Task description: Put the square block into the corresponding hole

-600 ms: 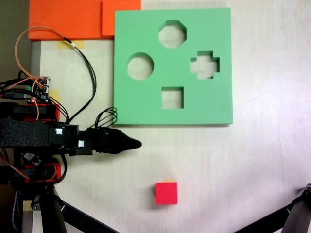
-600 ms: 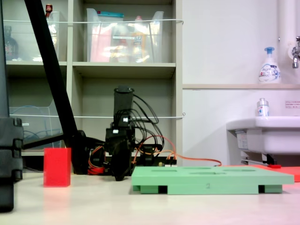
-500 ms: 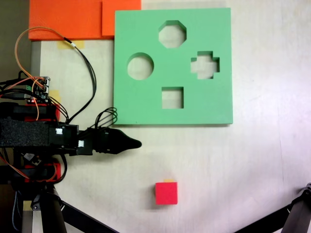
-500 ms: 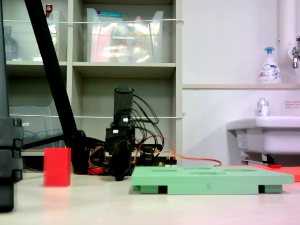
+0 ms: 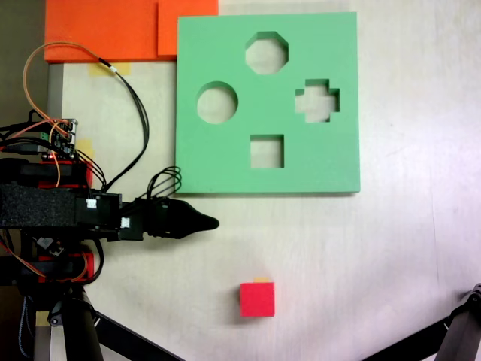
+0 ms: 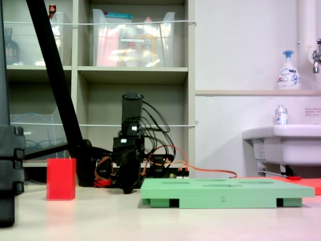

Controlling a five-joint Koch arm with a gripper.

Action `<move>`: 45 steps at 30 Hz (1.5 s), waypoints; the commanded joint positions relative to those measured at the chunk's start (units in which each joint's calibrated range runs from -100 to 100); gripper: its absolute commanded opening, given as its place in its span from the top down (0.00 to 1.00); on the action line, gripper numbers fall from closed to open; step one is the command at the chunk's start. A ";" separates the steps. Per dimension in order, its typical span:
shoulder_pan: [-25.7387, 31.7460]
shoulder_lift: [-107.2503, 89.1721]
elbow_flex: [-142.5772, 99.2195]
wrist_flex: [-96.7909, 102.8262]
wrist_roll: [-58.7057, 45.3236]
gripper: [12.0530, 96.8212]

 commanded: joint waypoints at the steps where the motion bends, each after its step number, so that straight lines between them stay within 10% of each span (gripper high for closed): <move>1: 0.29 -0.41 -0.88 -5.60 -0.49 0.56; 24: 0.00 -0.41 -0.88 -5.51 0.93 0.57; 35: -6.35 -0.41 -0.88 1.81 22.03 0.62; 45: -10.70 -0.41 38.70 -68.68 31.55 0.68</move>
